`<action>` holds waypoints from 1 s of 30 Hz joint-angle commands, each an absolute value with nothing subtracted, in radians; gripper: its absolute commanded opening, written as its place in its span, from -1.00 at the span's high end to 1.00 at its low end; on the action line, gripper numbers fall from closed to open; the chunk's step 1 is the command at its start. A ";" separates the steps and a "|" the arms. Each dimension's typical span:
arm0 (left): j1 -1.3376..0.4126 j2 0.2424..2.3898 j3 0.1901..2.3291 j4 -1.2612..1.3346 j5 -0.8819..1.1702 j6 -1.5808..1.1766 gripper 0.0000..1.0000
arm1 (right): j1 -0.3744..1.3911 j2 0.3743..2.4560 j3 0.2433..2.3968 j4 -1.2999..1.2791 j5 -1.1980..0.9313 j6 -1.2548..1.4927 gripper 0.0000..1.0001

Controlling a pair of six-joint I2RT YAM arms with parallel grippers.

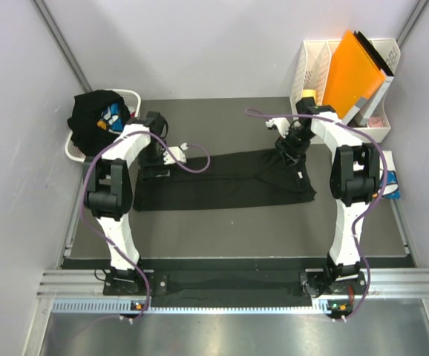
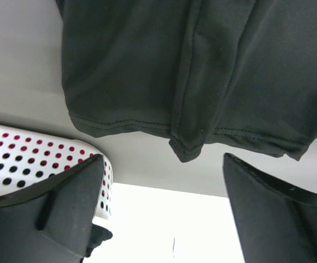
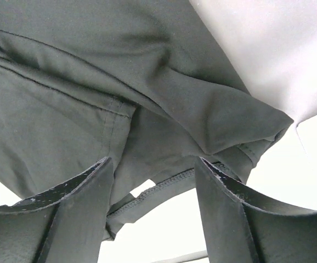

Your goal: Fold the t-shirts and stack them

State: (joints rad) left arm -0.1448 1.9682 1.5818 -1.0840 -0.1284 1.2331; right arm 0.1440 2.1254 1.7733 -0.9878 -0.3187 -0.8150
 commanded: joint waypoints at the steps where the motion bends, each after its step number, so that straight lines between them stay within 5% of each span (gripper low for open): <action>1: -0.135 1.990 1.615 -1.150 -0.103 1.249 -0.76 | 0.150 2.086 1.773 -0.957 -0.334 -0.824 -0.20; 6: -0.121 2.065 1.676 -1.232 -0.095 1.223 -0.29 | 0.150 2.095 1.787 -0.957 -0.330 -0.824 -0.15; 12: -0.117 2.068 1.672 -1.236 -0.090 1.236 -0.23 | 0.155 2.103 1.805 -0.962 -0.319 -0.822 -0.08; 15: -0.114 2.077 1.683 -1.239 -0.091 1.236 -0.03 | 0.155 2.108 1.813 -0.963 -0.311 -0.822 -0.04; 21: -0.112 2.111 1.726 -1.302 -0.083 1.224 0.60 | 0.163 2.121 1.824 -0.966 -0.302 -0.827 0.00; 23: -0.109 2.126 1.747 -1.330 -0.080 1.220 1.00 | 0.163 2.126 1.835 -0.968 -0.301 -0.830 0.00; 30: -0.103 2.118 1.784 -1.373 -0.051 1.232 1.00 | 0.166 2.143 1.867 -0.974 -0.285 -0.842 0.02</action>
State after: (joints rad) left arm -0.1104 2.1258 1.7382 -1.2869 -0.0906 1.2186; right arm 0.1528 2.1338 1.8164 -0.9806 -0.2867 -0.8223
